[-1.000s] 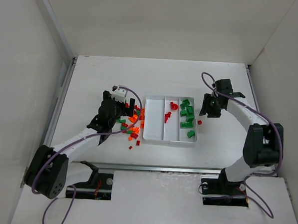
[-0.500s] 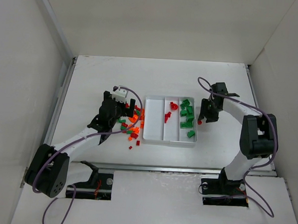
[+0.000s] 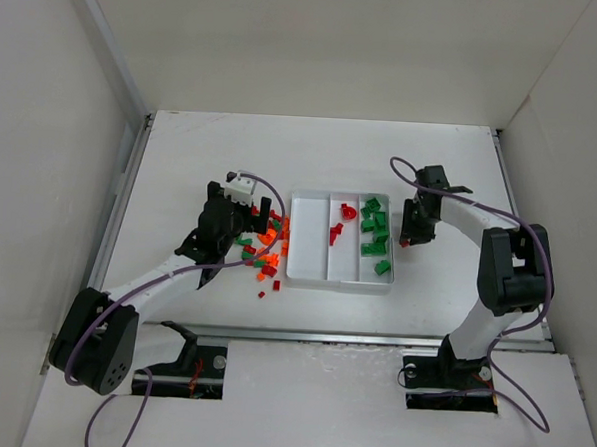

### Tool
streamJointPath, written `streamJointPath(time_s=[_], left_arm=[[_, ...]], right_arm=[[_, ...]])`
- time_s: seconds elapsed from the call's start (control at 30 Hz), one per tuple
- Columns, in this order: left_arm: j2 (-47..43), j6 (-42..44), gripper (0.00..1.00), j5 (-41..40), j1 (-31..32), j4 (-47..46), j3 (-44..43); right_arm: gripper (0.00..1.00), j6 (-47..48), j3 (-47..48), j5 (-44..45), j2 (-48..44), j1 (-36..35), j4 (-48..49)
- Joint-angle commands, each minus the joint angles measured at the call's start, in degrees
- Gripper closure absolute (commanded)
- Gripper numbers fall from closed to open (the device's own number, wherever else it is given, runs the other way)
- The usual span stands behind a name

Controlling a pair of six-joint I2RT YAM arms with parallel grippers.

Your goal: Sort the legos into containers by color

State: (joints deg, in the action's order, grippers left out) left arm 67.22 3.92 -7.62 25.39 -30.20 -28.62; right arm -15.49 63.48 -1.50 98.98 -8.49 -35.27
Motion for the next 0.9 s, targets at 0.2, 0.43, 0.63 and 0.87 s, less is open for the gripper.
streamJointPath(time_s=[0.2, 0.43, 0.63, 0.87], left_arm=[[-2.01, -0.58, 0.0, -0.91, -0.25, -2.24, -0.29], [-2.01, 4.66, 0.0, 1.63, -0.25, -2.24, -0.29], [-2.01, 22.51, 0.0, 8.23, -0.25, -1.09, -1.44], [-0.95, 38.76, 0.0, 9.37, -0.77, -0.57, -0.83]], right_arm=[[0.8, -0.86, -1.34, 1.76, -0.63, -0.65, 2.75], [1.0, -0.86, -1.17, 5.36, -3.35, -0.65, 2.75], [1.0, -0.33, 5.59, 11.67, -7.04, -1.87, 0.46], [1.0, 8.27, 17.62, 5.67, -4.77, -15.66, 0.9]])
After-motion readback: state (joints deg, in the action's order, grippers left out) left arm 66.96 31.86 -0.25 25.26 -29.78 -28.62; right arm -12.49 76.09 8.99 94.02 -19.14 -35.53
